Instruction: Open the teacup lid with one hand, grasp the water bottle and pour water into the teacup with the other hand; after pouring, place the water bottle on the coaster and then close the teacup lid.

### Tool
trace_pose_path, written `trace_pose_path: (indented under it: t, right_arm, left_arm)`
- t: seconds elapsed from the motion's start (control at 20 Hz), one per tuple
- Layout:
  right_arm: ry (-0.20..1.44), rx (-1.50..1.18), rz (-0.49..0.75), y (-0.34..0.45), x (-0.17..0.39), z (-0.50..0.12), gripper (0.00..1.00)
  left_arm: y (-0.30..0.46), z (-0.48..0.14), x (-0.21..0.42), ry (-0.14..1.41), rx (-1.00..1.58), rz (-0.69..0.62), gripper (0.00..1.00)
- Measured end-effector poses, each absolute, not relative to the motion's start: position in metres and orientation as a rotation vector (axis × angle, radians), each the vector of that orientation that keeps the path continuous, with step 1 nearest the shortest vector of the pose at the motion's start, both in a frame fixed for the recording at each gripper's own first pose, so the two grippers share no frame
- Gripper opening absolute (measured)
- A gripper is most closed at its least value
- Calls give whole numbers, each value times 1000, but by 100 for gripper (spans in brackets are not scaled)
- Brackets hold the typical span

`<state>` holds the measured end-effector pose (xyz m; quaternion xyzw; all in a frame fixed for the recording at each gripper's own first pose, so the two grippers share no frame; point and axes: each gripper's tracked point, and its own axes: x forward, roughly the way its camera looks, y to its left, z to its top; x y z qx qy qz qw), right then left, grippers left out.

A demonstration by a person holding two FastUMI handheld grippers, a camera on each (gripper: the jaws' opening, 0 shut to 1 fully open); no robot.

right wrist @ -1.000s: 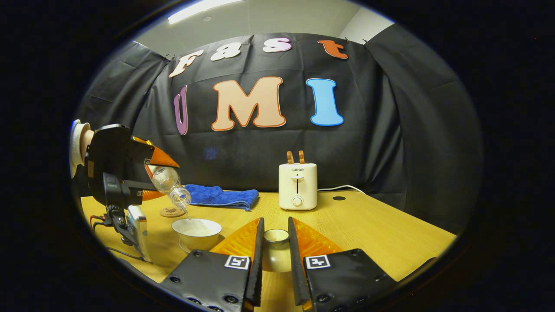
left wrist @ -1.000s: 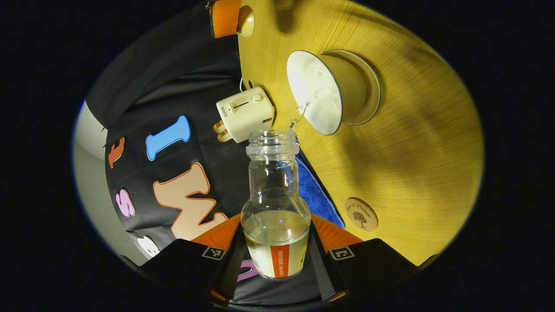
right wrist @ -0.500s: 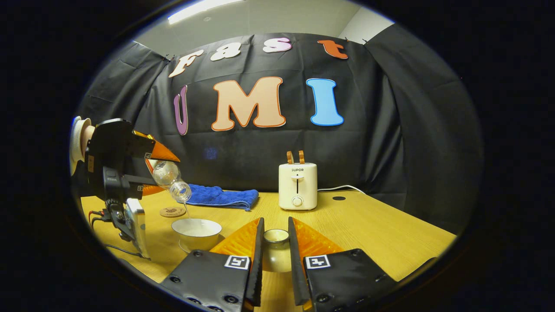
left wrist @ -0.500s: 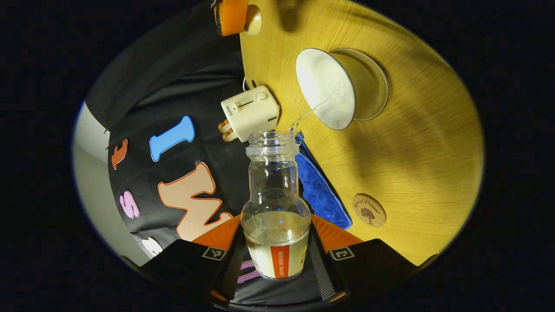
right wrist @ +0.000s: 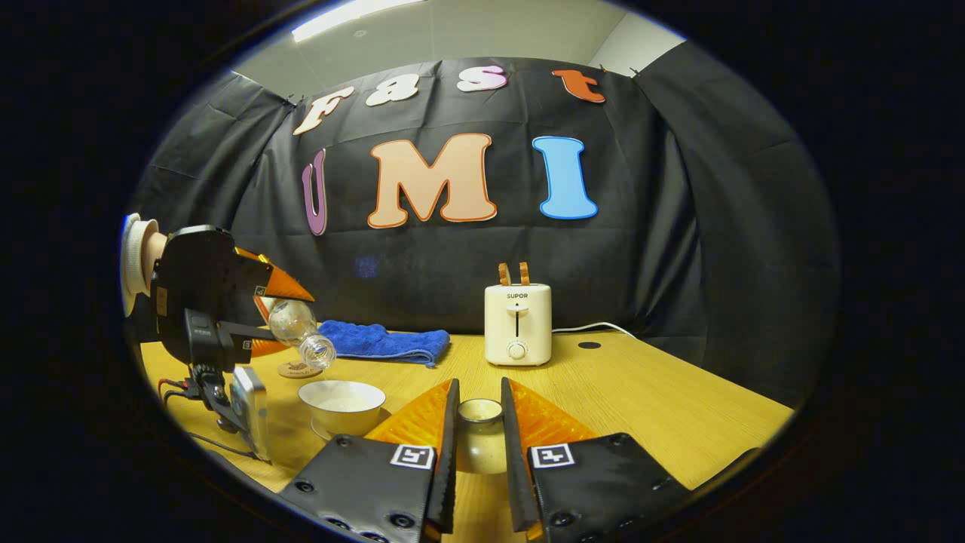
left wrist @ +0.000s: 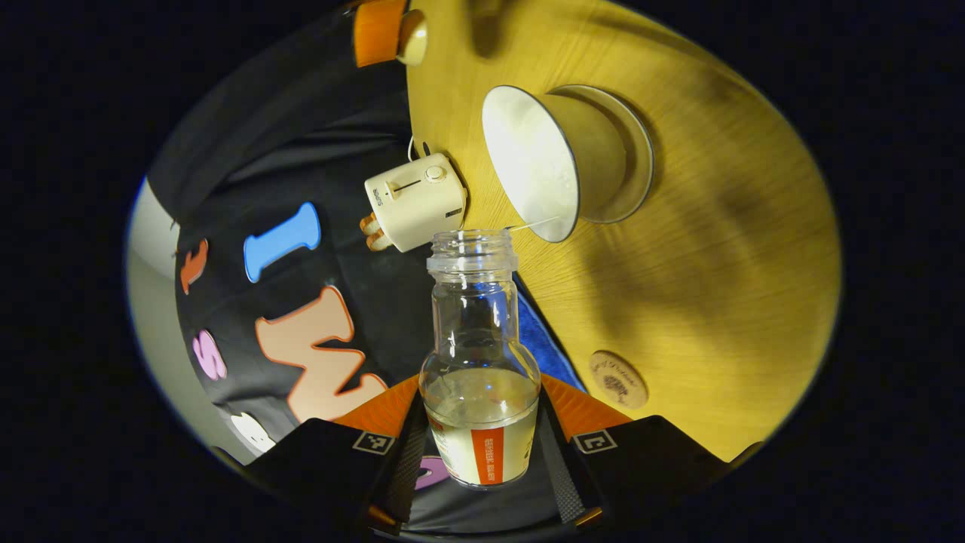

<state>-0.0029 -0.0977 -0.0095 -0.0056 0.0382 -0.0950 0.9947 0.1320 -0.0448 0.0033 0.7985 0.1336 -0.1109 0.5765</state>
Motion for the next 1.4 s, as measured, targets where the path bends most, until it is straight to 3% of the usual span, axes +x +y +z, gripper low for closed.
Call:
trace_pose_path:
  t: [0.5,0.85,1.1,1.4]
  right_arm:
    - [77,-12,-190,-97,-3,-9,32]
    - [77,-12,-190,-97,-4,-9,32]
    - [75,-12,-190,-98,-3,-9,32]
    - [75,-12,-190,-97,-3,-9,32]
  left_arm:
    - [-44,-35,122,388,1137,-312,70]
    - [-40,5,129,210,596,-201,70]
    - [-7,41,146,82,352,-74,70]
    - [21,31,162,42,202,0,69]
